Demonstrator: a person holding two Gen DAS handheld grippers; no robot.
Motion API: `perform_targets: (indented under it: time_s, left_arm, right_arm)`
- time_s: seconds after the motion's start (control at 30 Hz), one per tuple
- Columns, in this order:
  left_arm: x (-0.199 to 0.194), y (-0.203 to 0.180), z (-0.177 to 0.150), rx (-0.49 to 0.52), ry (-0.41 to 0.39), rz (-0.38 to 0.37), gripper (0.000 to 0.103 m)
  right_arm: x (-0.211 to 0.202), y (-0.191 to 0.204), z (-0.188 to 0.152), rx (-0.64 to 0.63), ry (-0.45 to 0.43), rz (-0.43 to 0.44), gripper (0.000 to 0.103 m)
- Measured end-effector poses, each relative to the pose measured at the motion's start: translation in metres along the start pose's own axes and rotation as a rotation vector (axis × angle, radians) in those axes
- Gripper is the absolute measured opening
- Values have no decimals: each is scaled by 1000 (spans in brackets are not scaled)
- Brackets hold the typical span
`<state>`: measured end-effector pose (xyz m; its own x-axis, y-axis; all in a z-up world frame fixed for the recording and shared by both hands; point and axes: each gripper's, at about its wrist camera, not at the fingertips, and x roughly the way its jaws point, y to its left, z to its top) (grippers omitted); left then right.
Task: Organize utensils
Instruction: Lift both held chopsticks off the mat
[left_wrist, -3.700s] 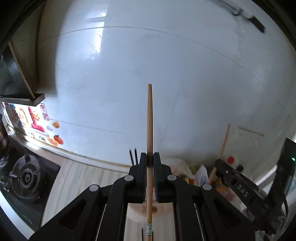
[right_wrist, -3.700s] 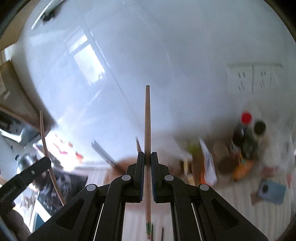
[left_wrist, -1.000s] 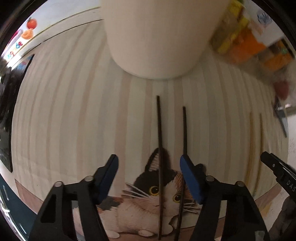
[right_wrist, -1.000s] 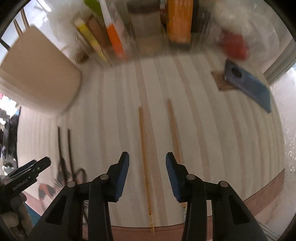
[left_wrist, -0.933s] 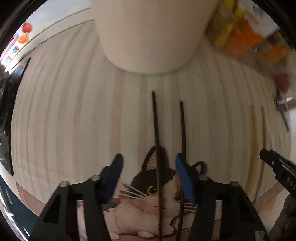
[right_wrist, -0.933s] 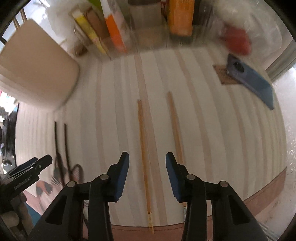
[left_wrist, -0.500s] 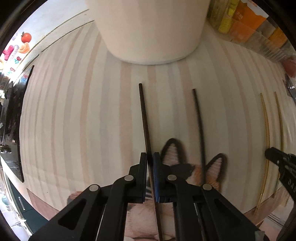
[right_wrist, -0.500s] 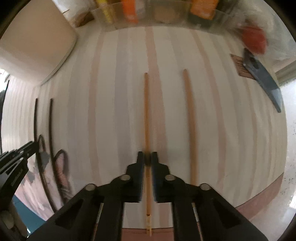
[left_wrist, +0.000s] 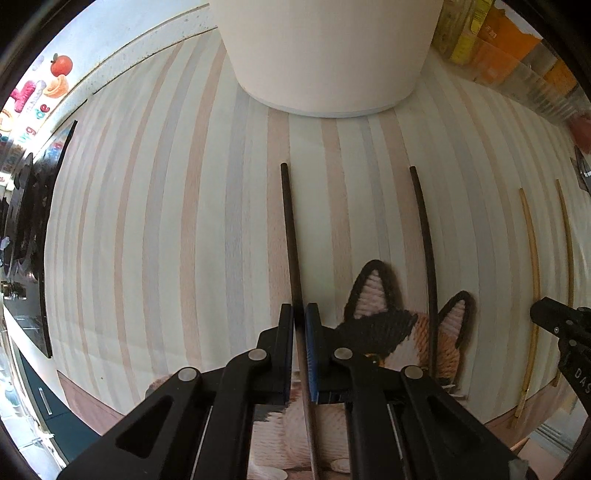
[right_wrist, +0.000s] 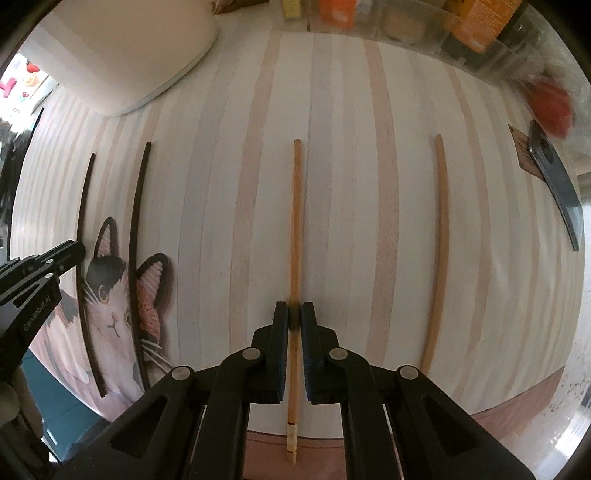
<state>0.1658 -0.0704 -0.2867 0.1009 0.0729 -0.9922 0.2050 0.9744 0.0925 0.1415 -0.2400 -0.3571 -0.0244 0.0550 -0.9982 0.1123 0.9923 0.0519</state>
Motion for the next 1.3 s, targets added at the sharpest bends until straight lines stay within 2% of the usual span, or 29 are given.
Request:
perform_targets:
  time_s: [0.2, 0.43, 1.0, 1.2, 1.3]
  left_arm:
    - [1, 5, 5, 5, 5, -2, 4]
    - [5, -9, 10, 78, -37, 24, 3]
    - [3, -7, 24, 59, -2, -2, 3]
    - [0, 0, 22, 37, -28, -11, 3]
    - [-5, 1, 14, 35, -29, -32, 3]
  right_arm:
    - [3, 16, 14, 9, -3, -27, 7]
    - [-4, 25, 20, 34, -18, -7, 7]
    - [5, 23, 65, -9, 89, -25, 8]
    - [3, 34, 64, 0, 56, -61, 8]
    - [-1, 29, 58, 44, -4, -25, 7]
